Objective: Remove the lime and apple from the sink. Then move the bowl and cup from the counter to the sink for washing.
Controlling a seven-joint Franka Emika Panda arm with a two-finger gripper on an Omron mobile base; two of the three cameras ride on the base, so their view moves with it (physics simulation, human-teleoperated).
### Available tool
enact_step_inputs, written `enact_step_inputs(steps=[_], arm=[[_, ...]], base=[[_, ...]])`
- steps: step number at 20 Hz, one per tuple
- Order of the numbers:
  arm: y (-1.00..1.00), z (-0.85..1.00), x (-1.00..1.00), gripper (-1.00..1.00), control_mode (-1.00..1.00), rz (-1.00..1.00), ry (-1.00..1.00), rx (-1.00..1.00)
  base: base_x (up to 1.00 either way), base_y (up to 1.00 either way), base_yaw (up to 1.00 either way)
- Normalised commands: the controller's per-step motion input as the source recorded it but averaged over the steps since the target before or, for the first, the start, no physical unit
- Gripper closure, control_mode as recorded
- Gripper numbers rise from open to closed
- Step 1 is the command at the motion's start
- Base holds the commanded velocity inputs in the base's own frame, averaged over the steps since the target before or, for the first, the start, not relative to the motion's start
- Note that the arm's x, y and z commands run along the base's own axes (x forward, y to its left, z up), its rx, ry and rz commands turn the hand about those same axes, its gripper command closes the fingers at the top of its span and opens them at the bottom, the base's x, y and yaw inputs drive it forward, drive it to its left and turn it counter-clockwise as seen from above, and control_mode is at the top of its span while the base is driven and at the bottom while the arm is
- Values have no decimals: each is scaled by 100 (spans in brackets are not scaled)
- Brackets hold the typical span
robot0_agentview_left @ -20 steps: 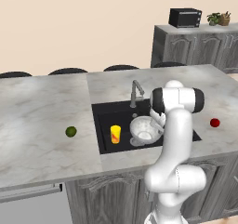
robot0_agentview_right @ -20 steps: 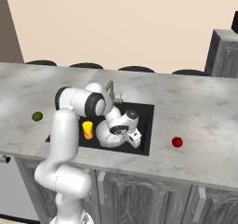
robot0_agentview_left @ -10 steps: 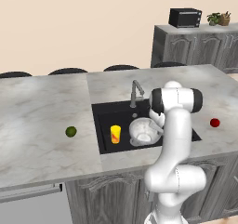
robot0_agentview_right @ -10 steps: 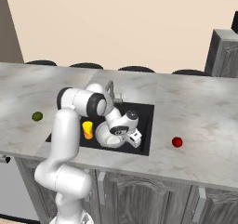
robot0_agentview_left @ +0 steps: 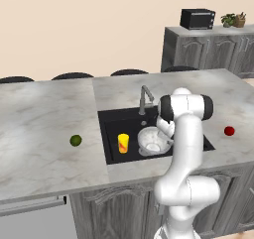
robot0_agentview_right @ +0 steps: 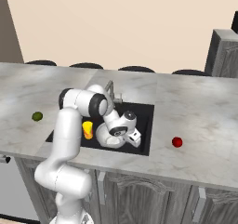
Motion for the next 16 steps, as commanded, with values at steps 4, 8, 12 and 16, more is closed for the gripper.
enact_step_inputs(steps=[4, 8, 12, 16], arm=[[5, -15, 18, 100, -100, 0, 0, -3], [4, -13, 16, 100, -100, 0, 0, -1], [4, -2, 6, 100, -100, 0, 0, 0], [8, 0, 0, -100, -100, 0, 0, 0]], base=[[0, 0, 0], [0, 0, 0], [0, 0, 0], [0, 0, 0]])
